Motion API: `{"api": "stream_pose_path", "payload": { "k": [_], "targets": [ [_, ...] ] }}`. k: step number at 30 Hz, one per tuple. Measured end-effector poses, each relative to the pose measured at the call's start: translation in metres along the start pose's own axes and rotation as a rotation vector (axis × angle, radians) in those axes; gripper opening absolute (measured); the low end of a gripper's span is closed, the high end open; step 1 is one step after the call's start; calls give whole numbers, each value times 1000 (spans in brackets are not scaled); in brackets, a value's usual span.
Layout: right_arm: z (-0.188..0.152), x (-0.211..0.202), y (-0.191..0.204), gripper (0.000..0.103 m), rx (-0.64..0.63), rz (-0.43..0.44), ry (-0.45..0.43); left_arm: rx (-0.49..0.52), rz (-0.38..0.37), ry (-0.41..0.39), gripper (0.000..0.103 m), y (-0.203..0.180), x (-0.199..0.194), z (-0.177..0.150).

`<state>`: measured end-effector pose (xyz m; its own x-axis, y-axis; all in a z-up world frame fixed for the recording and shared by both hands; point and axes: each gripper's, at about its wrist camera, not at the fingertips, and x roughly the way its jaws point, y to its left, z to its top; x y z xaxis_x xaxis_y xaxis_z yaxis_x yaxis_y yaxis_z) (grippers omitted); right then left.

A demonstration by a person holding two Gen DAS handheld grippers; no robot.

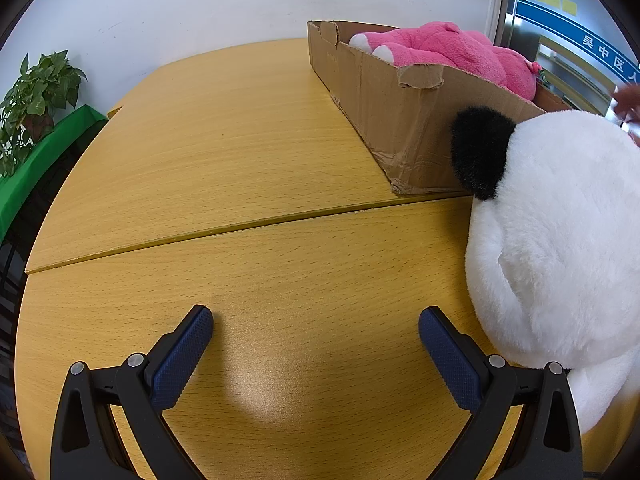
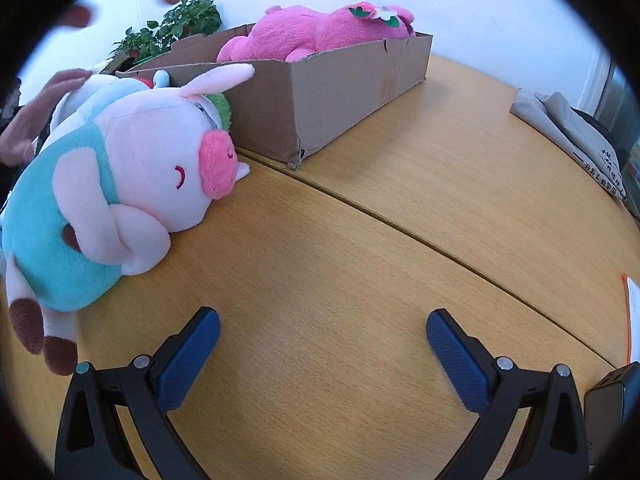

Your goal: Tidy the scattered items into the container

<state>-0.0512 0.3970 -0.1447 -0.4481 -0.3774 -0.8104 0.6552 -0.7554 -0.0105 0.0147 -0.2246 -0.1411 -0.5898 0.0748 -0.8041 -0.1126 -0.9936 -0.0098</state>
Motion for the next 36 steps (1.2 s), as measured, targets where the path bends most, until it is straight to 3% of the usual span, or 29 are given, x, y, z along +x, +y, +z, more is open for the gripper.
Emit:
{"api": "stream_pose_path", "payload": {
  "k": [36],
  "targets": [
    [-2, -1, 0, 103, -1, 2, -1, -2, 2, 0, 103, -2, 0, -1]
  ]
}}
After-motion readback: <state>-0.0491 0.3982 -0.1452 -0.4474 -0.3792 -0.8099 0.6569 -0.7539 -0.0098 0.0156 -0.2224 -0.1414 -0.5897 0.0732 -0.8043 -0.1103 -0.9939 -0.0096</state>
